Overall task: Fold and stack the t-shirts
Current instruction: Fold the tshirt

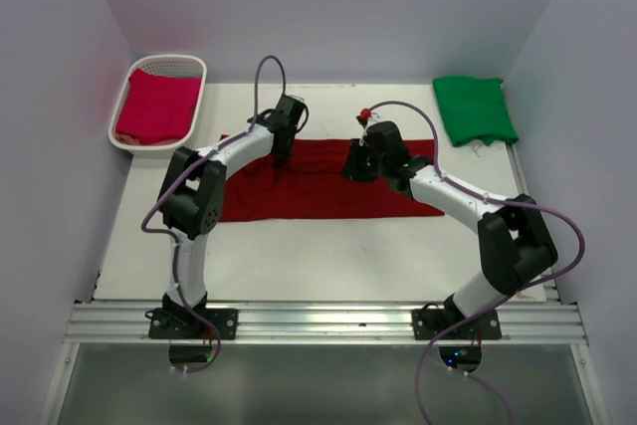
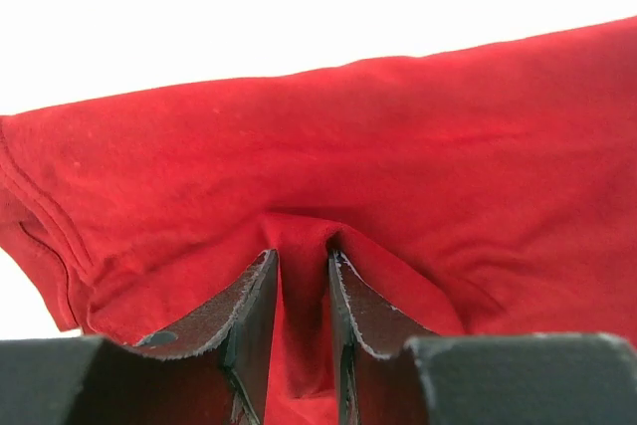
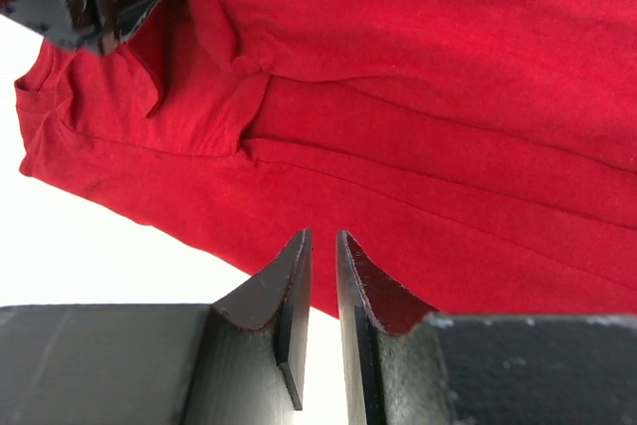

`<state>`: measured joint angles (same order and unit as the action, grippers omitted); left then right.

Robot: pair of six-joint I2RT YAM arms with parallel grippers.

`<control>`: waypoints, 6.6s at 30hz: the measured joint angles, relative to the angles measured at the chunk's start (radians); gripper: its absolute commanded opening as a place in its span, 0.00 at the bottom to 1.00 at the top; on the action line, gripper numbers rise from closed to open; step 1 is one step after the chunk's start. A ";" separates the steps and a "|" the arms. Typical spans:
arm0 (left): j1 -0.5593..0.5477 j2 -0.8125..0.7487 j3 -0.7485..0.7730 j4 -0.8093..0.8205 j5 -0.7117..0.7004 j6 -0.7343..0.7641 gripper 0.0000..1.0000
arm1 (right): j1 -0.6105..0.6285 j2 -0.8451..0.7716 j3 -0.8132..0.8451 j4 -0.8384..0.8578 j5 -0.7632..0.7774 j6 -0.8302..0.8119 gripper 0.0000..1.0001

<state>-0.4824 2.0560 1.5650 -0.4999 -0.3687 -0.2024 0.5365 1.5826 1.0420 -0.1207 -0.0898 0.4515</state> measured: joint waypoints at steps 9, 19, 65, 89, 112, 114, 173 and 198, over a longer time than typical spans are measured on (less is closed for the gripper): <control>0.084 0.053 0.021 0.026 0.055 0.016 0.47 | 0.000 0.021 0.005 -0.002 -0.008 -0.002 0.20; 0.093 -0.039 -0.110 0.193 0.109 0.003 0.88 | 0.000 0.021 0.005 -0.002 -0.008 -0.006 0.20; -0.047 -0.229 -0.486 0.290 -0.027 -0.119 0.67 | 0.010 0.040 0.005 0.008 -0.033 -0.008 0.11; -0.033 -0.148 -0.422 0.359 -0.101 -0.120 0.00 | 0.010 0.040 0.005 0.001 -0.033 -0.027 0.00; 0.049 -0.133 -0.115 0.141 -0.140 -0.102 0.06 | 0.064 0.305 0.329 -0.027 -0.166 -0.033 0.15; 0.057 -0.119 -0.116 0.137 -0.127 -0.100 0.07 | 0.070 0.345 0.375 -0.031 -0.168 -0.029 0.16; 0.179 0.048 -0.089 0.223 0.141 -0.082 0.09 | 0.145 0.863 0.958 -0.159 -0.096 -0.095 0.38; 0.277 -0.291 -0.373 0.410 0.318 -0.218 0.94 | 0.143 0.791 0.938 -0.126 -0.216 -0.183 0.40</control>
<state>-0.2050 1.7645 1.1919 -0.0895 -0.0505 -0.4202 0.6796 2.3734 1.9797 -0.2462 -0.3054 0.2680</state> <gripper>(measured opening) 0.933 0.403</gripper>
